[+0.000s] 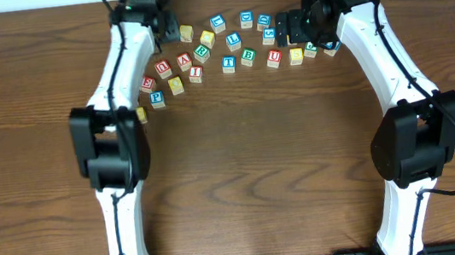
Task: Spell out NEURIPS
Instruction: 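Lower the left gripper and grasp the green N block, then lift the green N block and carry it toward the open table center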
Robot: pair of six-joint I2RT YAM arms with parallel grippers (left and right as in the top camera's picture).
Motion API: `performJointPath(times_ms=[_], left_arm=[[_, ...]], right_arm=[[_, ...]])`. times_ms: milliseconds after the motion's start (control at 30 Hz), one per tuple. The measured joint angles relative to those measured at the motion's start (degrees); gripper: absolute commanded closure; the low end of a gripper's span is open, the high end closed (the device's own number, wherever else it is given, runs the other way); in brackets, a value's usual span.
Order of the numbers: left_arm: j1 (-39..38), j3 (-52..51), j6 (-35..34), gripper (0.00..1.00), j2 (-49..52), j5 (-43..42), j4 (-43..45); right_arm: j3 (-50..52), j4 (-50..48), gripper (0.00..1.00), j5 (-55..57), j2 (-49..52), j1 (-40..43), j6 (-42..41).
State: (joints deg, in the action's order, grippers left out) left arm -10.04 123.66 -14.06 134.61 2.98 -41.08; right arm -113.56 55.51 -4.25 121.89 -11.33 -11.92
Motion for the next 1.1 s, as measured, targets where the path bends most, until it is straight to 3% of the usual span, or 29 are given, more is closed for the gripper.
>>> performJointPath(times_ms=[467, 767, 1000, 1100], left_arm=[[-5.6, 0.0, 0.4, 0.75, -17.8, 0.2, -22.7], [-9.2, 0.0, 0.4, 0.75, -18.6, -0.2, -37.6], [-10.3, -1.2, -0.7, 0.75, -18.6, -1.2, -42.3], [-10.3, -3.8, -1.7, 0.79, -18.6, -1.4, -43.0]], right_arm=[[0.0, 0.0, 0.01, 0.0, 0.0, 0.0, 0.0], [0.0, 0.0, 0.01, 0.0, 0.0, 0.0, 0.0], [0.0, 0.0, 0.01, 0.0, 0.0, 0.0, 0.0], [0.0, 0.0, 0.01, 0.0, 0.0, 0.0, 0.0]])
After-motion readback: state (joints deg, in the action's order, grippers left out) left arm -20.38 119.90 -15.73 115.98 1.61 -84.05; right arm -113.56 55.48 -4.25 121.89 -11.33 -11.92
